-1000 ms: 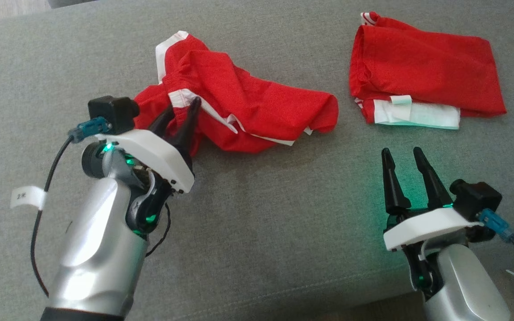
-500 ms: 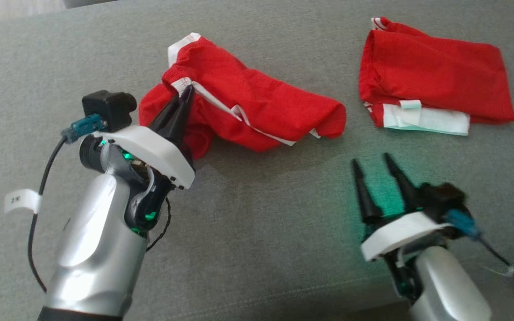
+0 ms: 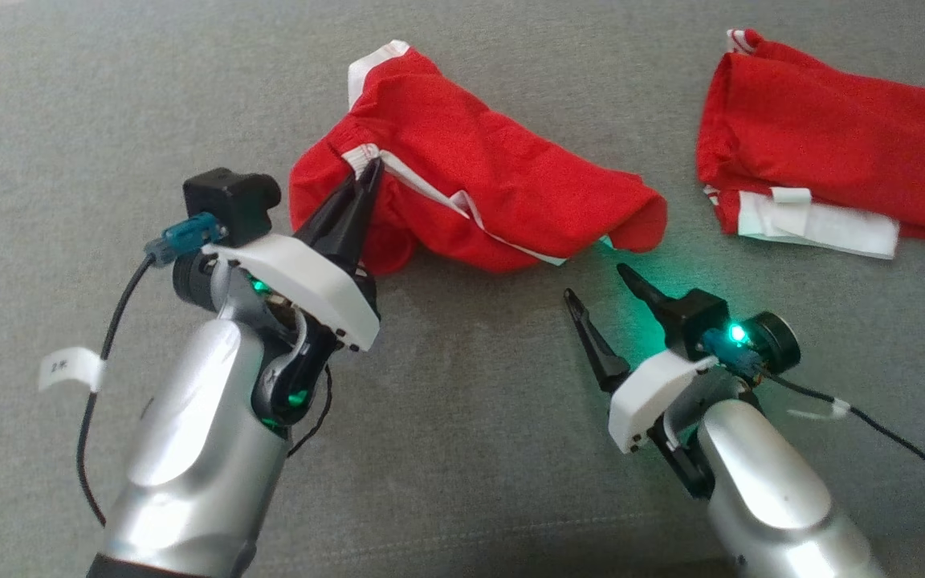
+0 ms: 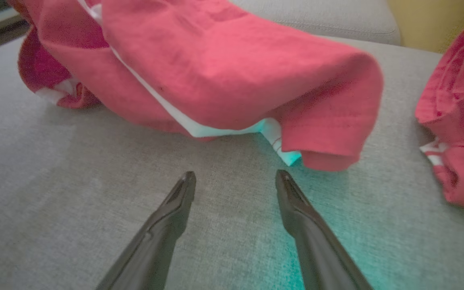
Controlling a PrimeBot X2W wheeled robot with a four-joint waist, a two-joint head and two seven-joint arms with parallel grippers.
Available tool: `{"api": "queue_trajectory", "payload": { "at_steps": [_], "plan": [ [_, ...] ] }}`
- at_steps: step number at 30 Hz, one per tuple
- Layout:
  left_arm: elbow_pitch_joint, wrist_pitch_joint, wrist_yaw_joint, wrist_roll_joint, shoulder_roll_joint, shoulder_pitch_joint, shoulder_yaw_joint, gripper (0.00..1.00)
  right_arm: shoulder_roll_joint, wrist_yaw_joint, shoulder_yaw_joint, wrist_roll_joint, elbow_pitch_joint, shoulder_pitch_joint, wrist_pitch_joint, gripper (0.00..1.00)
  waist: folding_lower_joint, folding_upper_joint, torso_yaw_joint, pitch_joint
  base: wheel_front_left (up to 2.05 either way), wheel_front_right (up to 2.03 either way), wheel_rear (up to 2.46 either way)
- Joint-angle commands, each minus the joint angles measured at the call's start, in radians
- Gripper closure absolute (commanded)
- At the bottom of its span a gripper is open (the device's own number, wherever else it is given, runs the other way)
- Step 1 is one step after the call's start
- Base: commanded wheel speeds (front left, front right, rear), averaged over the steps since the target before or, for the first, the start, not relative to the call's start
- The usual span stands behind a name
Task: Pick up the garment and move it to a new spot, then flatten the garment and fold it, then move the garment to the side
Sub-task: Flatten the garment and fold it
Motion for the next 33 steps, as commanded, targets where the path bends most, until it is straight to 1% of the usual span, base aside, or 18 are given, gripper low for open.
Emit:
{"api": "queue_trajectory", "payload": {
  "at_steps": [1, 6, 16, 23, 33],
  "plan": [
    [-0.037, -0.013, 0.004, 0.006, 0.008, -0.043, 0.020, 1.00, 0.001, 0.003, 0.027, -0.023, 0.005, -0.045, -0.001, 0.00, 0.0000, 0.0000, 0.011, 0.009, 0.00, 0.00, 0.00],
    [-0.034, -0.020, 0.004, 0.004, 0.001, -0.051, 0.001, 1.00, 0.000, 0.003, 0.004, -0.079, 0.092, -0.106, -0.018, 0.00, 0.0000, 0.0000, 0.031, 0.022, 0.00, 0.00, 0.00],
    [-0.019, -0.029, 0.003, -0.003, -0.002, -0.061, -0.015, 1.00, 0.000, 0.003, -0.050, -0.151, 0.193, -0.175, -0.052, 0.00, 0.0000, 0.0000, 0.053, 0.027, 0.00, 0.00, 0.00],
    [-0.011, -0.032, 0.004, -0.006, 0.002, -0.068, -0.017, 1.00, 0.000, 0.003, -0.062, -0.164, 0.219, -0.200, -0.069, 0.00, 0.0000, 0.0000, 0.056, 0.029, 0.00, 0.00, 0.00],
    [-0.004, -0.031, 0.005, -0.010, 0.011, -0.079, -0.023, 1.00, 0.001, 0.003, -0.077, -0.181, 0.216, -0.228, -0.074, 0.00, 0.0000, 0.0000, 0.058, 0.036, 0.00, 0.00, 0.00]
  ]
}}
